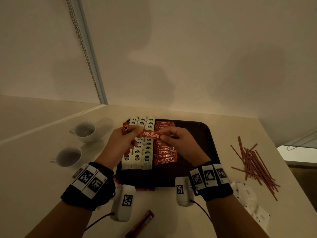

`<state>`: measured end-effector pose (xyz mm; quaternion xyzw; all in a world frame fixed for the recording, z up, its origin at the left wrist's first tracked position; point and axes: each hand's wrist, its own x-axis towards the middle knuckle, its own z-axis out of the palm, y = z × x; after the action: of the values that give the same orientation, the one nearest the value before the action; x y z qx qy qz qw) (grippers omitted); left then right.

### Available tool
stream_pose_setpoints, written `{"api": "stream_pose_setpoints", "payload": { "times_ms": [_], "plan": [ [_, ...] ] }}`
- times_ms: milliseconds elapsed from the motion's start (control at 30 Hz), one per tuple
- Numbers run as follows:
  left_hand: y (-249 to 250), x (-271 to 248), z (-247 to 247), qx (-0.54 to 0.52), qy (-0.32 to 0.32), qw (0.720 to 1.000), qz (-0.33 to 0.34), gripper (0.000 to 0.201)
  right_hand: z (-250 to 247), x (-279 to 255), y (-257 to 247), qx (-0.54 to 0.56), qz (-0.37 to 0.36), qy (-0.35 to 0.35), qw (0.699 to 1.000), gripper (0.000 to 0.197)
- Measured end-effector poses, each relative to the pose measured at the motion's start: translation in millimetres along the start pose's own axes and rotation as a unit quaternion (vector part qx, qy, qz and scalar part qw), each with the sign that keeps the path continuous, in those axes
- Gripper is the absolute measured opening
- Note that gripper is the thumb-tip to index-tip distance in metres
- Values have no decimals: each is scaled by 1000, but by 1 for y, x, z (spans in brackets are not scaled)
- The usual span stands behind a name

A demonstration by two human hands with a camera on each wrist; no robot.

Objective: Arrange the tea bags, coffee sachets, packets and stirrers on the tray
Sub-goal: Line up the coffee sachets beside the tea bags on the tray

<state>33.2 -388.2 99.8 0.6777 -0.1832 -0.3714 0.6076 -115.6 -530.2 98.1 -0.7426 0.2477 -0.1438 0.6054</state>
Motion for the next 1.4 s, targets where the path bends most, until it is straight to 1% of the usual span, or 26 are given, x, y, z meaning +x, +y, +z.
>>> {"api": "stream_pose_setpoints", "payload": {
  "times_ms": [33,100,167,300,367,433,533,633,800,933,1100,1167,1233,1333,1400],
  "plan": [
    [-2,3,-2,-4,2,1000,-11,19,-6,1,6,-23,8,8,1000,16],
    [-4,8,-8,-36,13,999,-35,12,-20,3,25,-112,30,21,993,14],
    [-6,12,-13,-59,28,996,-58,9,-32,1,47,-170,74,17,983,11],
    [-7,14,-19,-73,36,994,-71,9,-39,-9,89,-219,155,-11,963,17],
    [-9,15,-20,-76,36,994,-68,8,-37,-12,103,-209,171,-38,962,19],
    [-11,16,-20,-71,36,995,-66,7,-33,-12,111,-199,181,-47,962,19],
    [-13,17,-20,-64,31,995,-69,9,-26,-8,119,-213,189,-31,958,19],
    [-13,18,-21,-62,33,995,-73,10,-20,-4,124,-243,198,0,950,17],
    [-13,18,-20,-63,35,995,-76,10,-17,-3,130,-246,204,32,947,17],
    [-14,19,-19,-51,35,995,-81,8,-15,-1,132,-249,198,40,947,17],
    [-15,20,-20,-57,32,995,-77,6,-14,1,132,-246,205,47,946,23],
    [-16,21,-21,-64,36,994,-78,7,-14,1,132,-246,203,49,947,21],
    [-19,24,-23,-72,43,993,-89,8,-15,0,132,-253,194,51,946,21],
    [-25,26,-26,-88,48,989,-108,17,-15,0,132,-255,188,50,947,22],
    [-26,26,-25,-118,48,984,-126,16,-14,-1,133,-253,189,49,948,22]
  ]
}}
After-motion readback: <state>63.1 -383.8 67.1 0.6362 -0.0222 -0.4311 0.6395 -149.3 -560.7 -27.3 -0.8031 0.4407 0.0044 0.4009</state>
